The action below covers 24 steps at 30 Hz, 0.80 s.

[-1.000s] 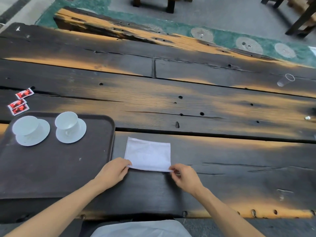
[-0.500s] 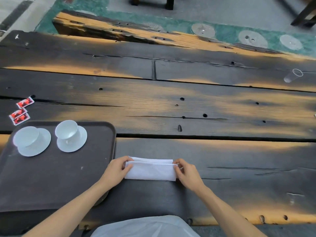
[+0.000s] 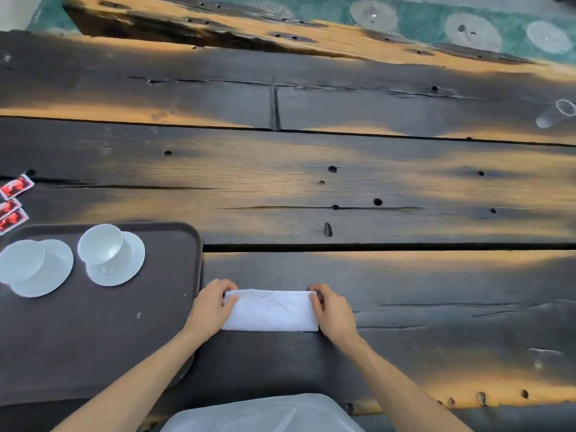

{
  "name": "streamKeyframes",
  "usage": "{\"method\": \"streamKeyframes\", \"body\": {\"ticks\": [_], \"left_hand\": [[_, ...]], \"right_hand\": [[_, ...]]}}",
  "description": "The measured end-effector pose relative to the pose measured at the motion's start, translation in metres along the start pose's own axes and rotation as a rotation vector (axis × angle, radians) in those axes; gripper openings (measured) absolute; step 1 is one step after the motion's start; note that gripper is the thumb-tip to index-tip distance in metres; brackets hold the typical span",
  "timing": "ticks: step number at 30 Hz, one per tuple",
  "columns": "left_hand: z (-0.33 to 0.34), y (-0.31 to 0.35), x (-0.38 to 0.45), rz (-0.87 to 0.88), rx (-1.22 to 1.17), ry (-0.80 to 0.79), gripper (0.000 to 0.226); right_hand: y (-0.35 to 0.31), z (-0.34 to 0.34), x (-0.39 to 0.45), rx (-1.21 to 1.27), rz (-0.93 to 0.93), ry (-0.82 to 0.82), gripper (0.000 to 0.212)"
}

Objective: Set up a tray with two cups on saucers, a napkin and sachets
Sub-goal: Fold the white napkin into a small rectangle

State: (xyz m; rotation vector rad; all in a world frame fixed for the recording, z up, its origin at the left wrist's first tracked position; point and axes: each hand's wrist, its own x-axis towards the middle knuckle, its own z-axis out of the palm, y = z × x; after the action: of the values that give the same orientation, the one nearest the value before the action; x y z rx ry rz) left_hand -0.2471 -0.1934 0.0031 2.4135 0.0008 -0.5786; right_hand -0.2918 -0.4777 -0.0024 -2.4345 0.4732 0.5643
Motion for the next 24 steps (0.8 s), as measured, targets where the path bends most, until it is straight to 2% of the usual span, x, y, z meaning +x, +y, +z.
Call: {"method": "streamKeyframes", "body": {"ticks": [3,6,8,11,13,17,21,24], "left_hand": [[0.004,0.005,-0.003,-0.024,0.121,0.029,0.012],[0.014,0.013,-0.006,0.139,0.38,0.117,0.037],[0.027,0.019,-0.012,0.329,0.451,0.146,0.05],[0.052,0.023,-0.023,0.526,0.531,0.047,0.057],[0.063,0.02,-0.025,0.463,0.529,-0.001,0.057],[0.07,0.002,-0.017,0.323,0.504,-0.065,0.062],[0.069,-0.011,-0.01,0.304,0.565,-0.12,0.068],[0.069,-0.013,-0.009,0.264,0.56,-0.117,0.073]], "right_hand": [[-0.004,0.002,-0.003,-0.056,-0.007,0.023,0.028],[-0.009,0.007,-0.009,-0.164,-0.063,0.083,0.036],[-0.017,0.014,-0.016,-0.222,-0.214,0.119,0.041],[-0.03,0.035,-0.023,-0.286,-0.5,0.122,0.049],[-0.038,0.051,-0.023,-0.316,-0.573,0.039,0.056],[-0.034,0.069,-0.009,-0.342,-0.484,-0.081,0.06],[-0.011,0.065,0.004,-0.449,-0.503,-0.077,0.064],[0.012,0.053,0.008,-0.462,-0.409,-0.04,0.068]]}}
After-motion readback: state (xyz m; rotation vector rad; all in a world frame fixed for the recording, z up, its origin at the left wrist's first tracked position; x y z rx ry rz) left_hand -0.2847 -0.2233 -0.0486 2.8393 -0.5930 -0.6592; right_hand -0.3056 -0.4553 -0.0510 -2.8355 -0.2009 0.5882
